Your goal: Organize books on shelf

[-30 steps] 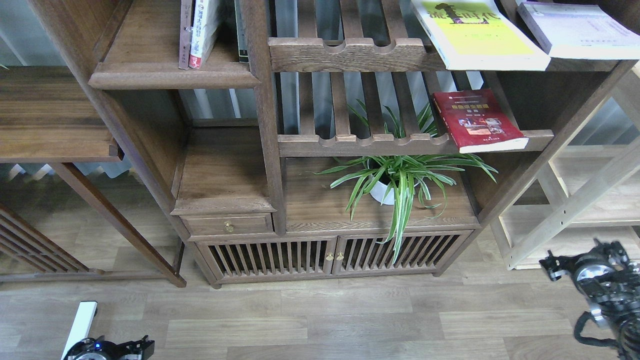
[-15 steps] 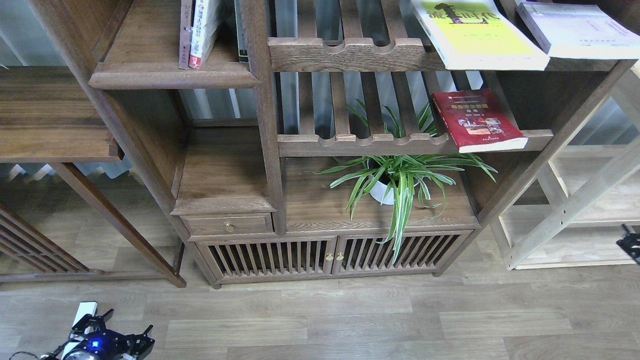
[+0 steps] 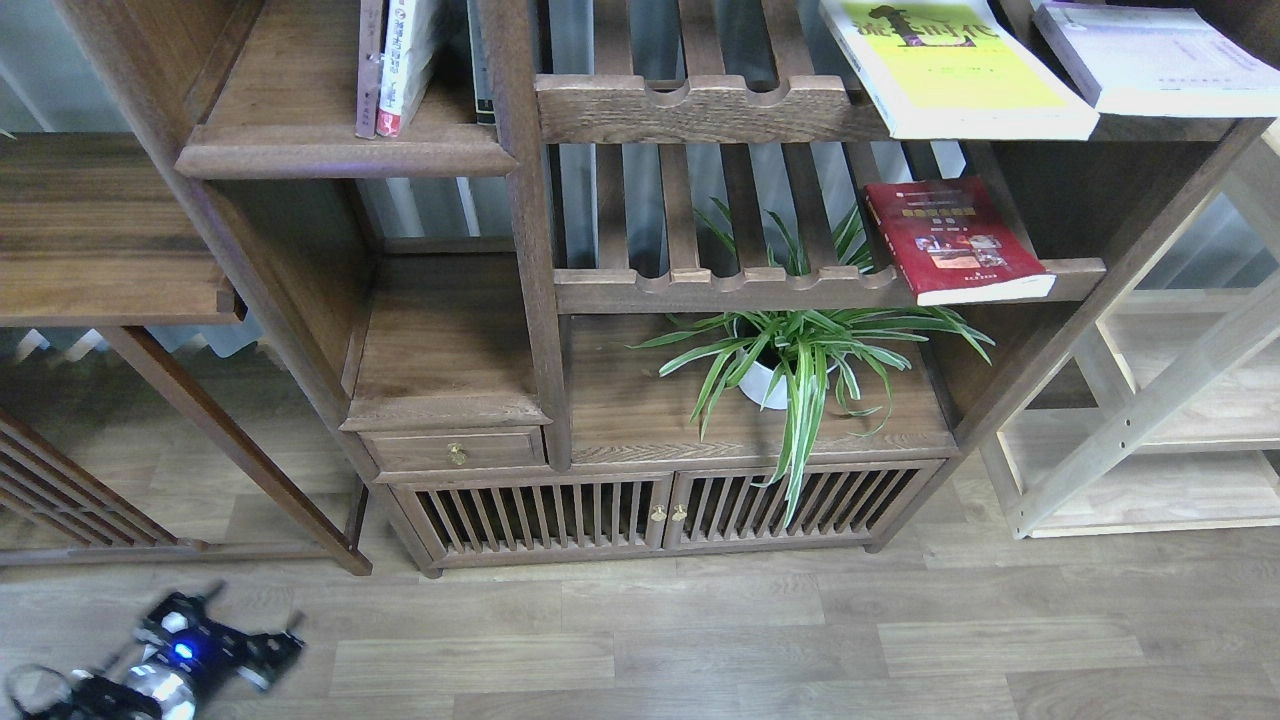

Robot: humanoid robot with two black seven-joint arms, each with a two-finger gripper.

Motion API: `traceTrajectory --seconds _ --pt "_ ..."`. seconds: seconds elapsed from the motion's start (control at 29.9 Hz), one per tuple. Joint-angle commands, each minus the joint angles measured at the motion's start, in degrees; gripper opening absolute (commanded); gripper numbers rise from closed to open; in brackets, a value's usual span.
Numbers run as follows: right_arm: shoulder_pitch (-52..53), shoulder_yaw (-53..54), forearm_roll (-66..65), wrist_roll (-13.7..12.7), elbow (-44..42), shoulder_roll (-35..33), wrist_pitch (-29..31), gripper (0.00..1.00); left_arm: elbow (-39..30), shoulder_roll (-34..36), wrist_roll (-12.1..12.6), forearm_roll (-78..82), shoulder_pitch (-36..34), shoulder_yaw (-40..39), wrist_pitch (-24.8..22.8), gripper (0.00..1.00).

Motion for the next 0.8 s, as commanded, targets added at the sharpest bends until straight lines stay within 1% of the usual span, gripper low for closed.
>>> traceTrajectory --seconds 0.0,0.1,0.2,0.3,0.47,0.6,0.7,0.77 --pt "3.1 0.0 -3.2 0.0 2.7 -2.8 0.0 1.00 -0.4 4.9 0.0 -0.2 -3.1 -3.6 -6.6 1.00" --pt "6.0 0.1 -5.4 0.0 6.2 -5.3 -0.1 1.00 -0.6 8.6 0.0 -0.2 -6.1 -6.8 -10.7 1.00" --pt "8.7 0.1 -7.5 0.0 9.2 -7.1 -0.1 1.00 -0.6 11.2 0.0 -0.2 -8.7 -7.0 -12.8 1.00" --pt "10.7 0.1 -11.4 0.0 10.5 -7.9 -0.7 1.00 -0.6 12.7 0.0 0.2 -11.0 -6.9 -14.9 1.00" --pt "13.2 0.1 -19.8 0.0 11.2 -8.1 -1.2 1.00 -0.6 12.4 0.0 3.6 -14.8 -5.8 -15.0 1.00" --pt "15.0 0.1 -20.8 0.0 11.4 -7.9 -1.2 1.00 -1.4 11.0 0.0 7.3 -18.1 -5.8 -15.0 1.00" --pt "15.5 0.1 -20.9 0.0 11.5 -7.8 -1.2 1.00 -3.7 10.5 0.0 7.6 -20.8 -5.8 -15.0 1.00" --pt "15.5 0.1 -20.9 0.0 11.7 -7.8 -1.2 1.00 -7.2 10.8 0.0 7.6 -22.4 -5.8 -14.9 1.00"
